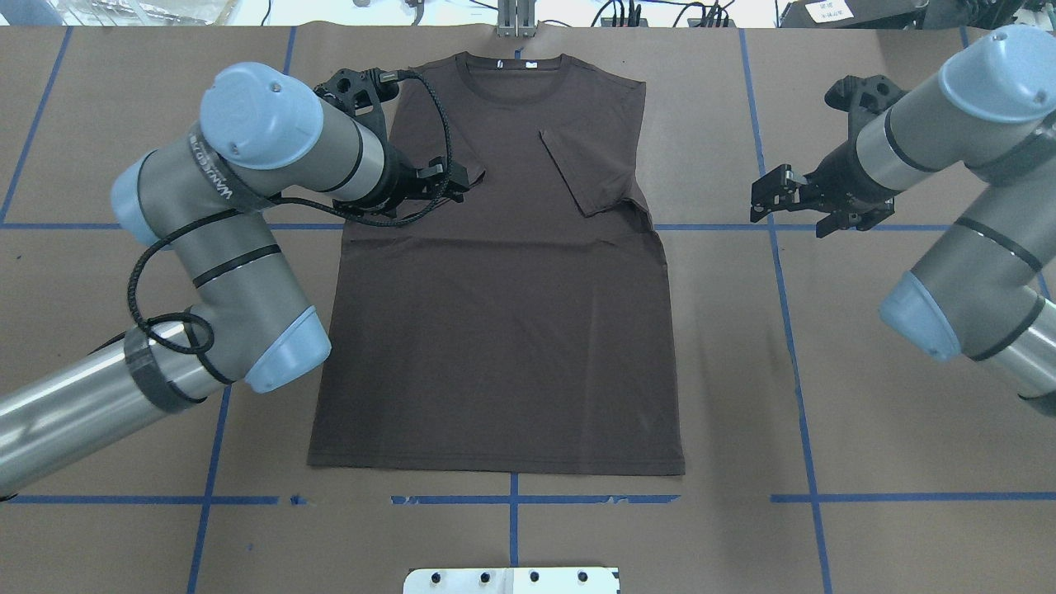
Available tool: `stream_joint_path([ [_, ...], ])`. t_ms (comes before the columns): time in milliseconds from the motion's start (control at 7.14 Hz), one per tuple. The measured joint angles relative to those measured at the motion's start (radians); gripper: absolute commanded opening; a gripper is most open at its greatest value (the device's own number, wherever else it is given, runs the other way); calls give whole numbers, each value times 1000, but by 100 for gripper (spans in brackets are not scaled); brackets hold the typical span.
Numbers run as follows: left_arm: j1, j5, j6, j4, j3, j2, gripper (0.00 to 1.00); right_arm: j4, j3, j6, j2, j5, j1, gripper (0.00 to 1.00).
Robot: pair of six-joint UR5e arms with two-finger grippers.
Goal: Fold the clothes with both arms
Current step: 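Move both grippers down along the shirt sides toward the hem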
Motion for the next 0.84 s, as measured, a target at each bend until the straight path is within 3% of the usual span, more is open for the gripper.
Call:
stream_joint_path([
  [280,34,-3,13,31,-179,82,100,-1,123,60,-51,-10,-47,100],
  [841,91,12,41,-48,-244,93,100,-3,241,244,-82,-247,-329,100],
])
